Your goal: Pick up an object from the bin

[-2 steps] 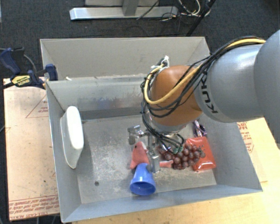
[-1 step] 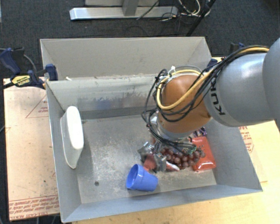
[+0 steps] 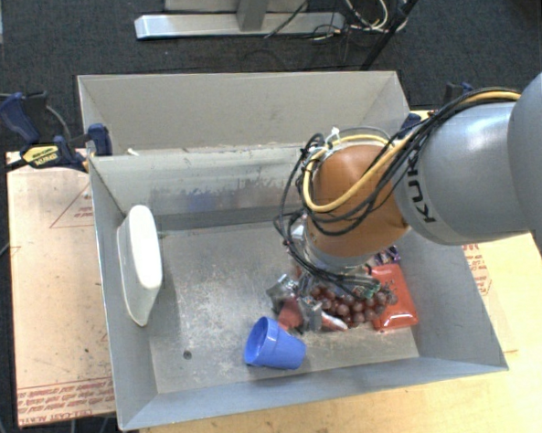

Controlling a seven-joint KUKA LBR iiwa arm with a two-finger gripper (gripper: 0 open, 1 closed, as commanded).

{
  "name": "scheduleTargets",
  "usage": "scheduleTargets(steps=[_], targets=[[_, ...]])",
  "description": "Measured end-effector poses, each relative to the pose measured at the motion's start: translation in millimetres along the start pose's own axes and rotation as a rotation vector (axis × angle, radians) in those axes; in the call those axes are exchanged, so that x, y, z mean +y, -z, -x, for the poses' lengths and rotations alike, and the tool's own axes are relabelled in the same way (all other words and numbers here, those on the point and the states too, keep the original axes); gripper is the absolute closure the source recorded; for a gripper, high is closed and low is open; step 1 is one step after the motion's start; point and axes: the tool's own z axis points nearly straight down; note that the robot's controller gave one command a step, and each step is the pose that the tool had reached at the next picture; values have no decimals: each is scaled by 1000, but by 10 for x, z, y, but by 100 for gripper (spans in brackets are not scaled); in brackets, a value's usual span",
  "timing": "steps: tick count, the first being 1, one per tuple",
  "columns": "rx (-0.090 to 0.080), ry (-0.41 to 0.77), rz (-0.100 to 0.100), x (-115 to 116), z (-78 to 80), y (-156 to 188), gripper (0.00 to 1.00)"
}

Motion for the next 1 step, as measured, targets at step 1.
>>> scheduleTargets(steps=[1], targets=[[-5,16,-1,-253,-39,1385,100]])
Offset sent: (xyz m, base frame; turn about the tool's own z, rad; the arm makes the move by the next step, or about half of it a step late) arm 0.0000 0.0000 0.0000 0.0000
